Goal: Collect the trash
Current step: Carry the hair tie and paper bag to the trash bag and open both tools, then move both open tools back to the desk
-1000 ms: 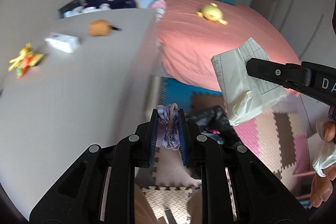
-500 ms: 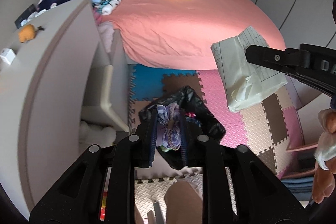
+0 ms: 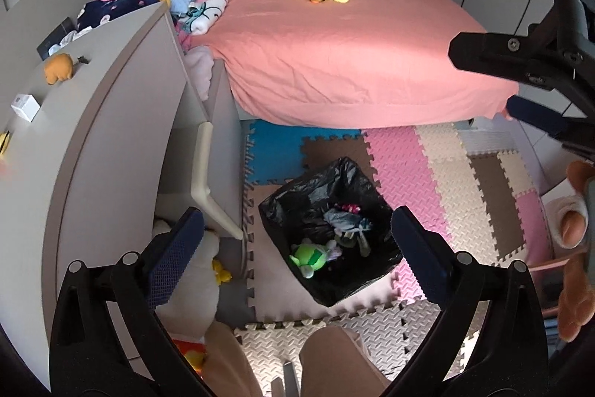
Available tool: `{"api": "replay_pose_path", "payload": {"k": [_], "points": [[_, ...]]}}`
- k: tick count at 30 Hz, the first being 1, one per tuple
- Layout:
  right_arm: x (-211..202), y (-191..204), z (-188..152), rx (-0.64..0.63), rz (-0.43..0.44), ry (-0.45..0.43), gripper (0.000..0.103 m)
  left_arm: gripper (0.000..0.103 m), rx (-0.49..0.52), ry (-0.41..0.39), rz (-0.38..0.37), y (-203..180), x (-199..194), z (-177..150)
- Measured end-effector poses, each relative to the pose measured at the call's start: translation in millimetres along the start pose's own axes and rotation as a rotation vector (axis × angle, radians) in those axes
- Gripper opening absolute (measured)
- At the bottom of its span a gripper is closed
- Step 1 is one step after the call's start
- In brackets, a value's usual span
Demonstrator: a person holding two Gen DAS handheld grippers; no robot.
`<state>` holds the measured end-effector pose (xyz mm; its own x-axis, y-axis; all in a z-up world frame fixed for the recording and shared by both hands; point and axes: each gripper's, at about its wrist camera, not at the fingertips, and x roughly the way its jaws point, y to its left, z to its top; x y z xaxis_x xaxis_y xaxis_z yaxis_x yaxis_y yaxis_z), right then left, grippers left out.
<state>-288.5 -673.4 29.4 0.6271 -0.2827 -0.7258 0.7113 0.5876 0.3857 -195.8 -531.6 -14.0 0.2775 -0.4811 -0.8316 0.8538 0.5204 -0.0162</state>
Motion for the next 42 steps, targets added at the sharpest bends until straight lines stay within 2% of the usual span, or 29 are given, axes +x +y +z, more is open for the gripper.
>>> {"api": "replay_pose_path", "payload": {"k": [9, 13, 20, 26, 29, 33, 38, 42], "points": [[0.3, 38.8, -3.8, -0.047, 0.064, 0.008, 0.100, 0.097, -0.060, -0.035, 0.011, 32.4, -20.2, -0.9], [6.4, 56.5, -6.6, -0.045, 0.117, 0.026, 0.100, 0.097, -0.096, -0.056, 0.026, 53.2, -30.3, -3.0], [22.7, 92.8, -9.4, -0.027, 0.224, 0.094, 0.100, 0.097, -0.195, -0.097, 0.046, 104.7, -51.6, -6.6], [24.5, 134.8, -17.1, -0.069, 0.292, 0.063, 0.100, 0.097, -0.263, -0.125, 0.091, 155.4, -68.9, -13.2], [25.5, 160.0, -23.2, -0.077, 0.330, 0.036, 0.100, 0.097, -0.303, -0.135, 0.119, 186.6, -78.0, -19.2], [40.9, 196.8, -31.3, -0.096, 0.354, 0.110, 0.100, 0.097, -0.364, -0.142, 0.161, 230.6, -90.5, -31.0], [50.0, 269.7, -48.8, -0.302, 0.366, 0.123, 0.100, 0.097, -0.444, -0.153, 0.227, 290.4, -111.6, -50.2], [62.2, 320.2, -60.4, -0.364, 0.403, 0.170, 0.100, 0.097, -0.508, -0.154, 0.285, 337.5, -126.8, -67.9]]}}
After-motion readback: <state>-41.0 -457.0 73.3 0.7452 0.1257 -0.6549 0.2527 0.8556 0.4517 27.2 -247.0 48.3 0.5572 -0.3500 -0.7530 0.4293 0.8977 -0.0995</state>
